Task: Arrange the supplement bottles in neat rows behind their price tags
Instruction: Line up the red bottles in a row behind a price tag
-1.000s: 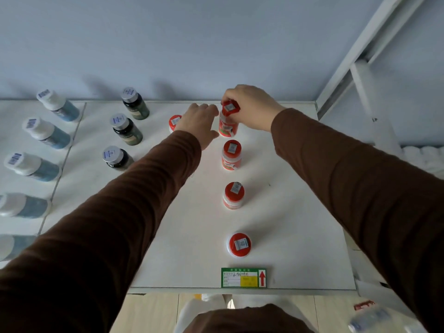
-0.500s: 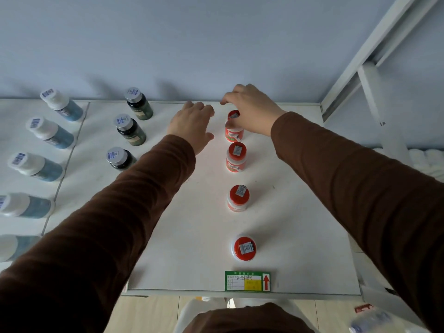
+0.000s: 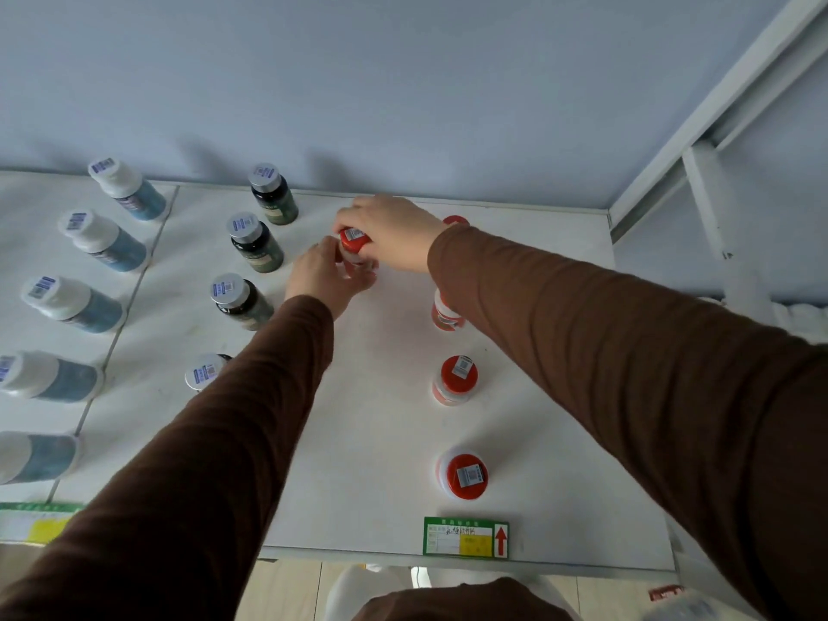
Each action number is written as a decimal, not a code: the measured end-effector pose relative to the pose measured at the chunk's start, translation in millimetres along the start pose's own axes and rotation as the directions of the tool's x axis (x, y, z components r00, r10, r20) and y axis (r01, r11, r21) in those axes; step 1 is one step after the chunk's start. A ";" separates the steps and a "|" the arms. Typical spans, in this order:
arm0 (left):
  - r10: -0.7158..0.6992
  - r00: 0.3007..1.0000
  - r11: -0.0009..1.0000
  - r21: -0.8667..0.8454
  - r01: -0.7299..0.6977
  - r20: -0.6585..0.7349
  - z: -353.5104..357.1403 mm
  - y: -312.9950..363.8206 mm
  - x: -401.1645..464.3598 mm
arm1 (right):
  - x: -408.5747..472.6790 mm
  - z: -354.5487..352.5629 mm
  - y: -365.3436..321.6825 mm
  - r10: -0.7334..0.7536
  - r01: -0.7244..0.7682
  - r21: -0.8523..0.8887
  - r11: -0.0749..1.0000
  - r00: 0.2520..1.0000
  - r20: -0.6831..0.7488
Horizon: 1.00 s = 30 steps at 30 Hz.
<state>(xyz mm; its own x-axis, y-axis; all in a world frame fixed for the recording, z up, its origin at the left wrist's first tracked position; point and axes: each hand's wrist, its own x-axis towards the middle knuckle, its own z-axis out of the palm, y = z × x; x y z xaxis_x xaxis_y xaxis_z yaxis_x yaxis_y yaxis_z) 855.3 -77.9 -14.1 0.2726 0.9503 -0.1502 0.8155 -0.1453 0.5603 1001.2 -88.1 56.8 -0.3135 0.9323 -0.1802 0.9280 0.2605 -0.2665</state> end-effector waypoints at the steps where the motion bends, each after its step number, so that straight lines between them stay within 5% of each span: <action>1: -0.013 1.000 0.996 -0.083 0.012 -0.012 1.5 -0.6 0.5 | 0.6 -0.8 2.3 0.020 -0.020 0.039 0.999 1.000 -0.007; 5: 0.028 1.000 0.877 -0.480 -0.023 0.004 -3.2 -0.3 -3.5 | -5.4 -17.7 16.8 0.135 -0.109 0.310 0.944 0.989 -0.064; 9: 0.174 0.969 0.504 -0.861 0.064 0.174 -21.0 4.2 -1.1 | -14.7 -43.3 28.5 0.249 -0.153 0.534 0.831 0.962 -0.112; 12: 0.224 0.922 0.295 -0.924 0.245 0.316 -29.9 9.7 1.5 | -19.8 -52.4 33.0 0.327 -0.188 0.648 0.738 0.940 -0.100; 17: 0.275 0.856 0.178 -0.898 0.402 0.438 -28.3 19.4 5.8 | -20.6 -51.4 36.4 0.389 -0.249 0.655 0.714 0.918 -0.076; 22: 0.255 0.886 0.291 -0.904 0.312 0.387 -28.9 37.0 20.8 | -23.0 -54.9 52.3 0.393 -0.262 0.614 0.745 0.916 -0.086; 25: 0.280 0.903 0.490 -0.858 0.158 0.326 -27.0 57.1 37.1 | -24.8 -60.4 68.4 0.370 -0.235 0.551 0.800 0.918 -0.144; 30: 0.229 0.958 0.836 -0.539 -0.103 0.173 -11.9 85.7 67.7 | -27.3 -58.2 92.2 0.362 -0.257 0.393 0.883 0.905 -0.222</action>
<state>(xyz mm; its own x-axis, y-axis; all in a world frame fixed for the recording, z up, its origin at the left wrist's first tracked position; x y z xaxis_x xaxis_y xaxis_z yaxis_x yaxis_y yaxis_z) 937.5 -22.7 33.4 0.5359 0.8297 -0.1564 0.3790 -0.0709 0.9227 1107.1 -74.9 92.3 0.0971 0.9941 -0.0491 0.8205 -0.1079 -0.5614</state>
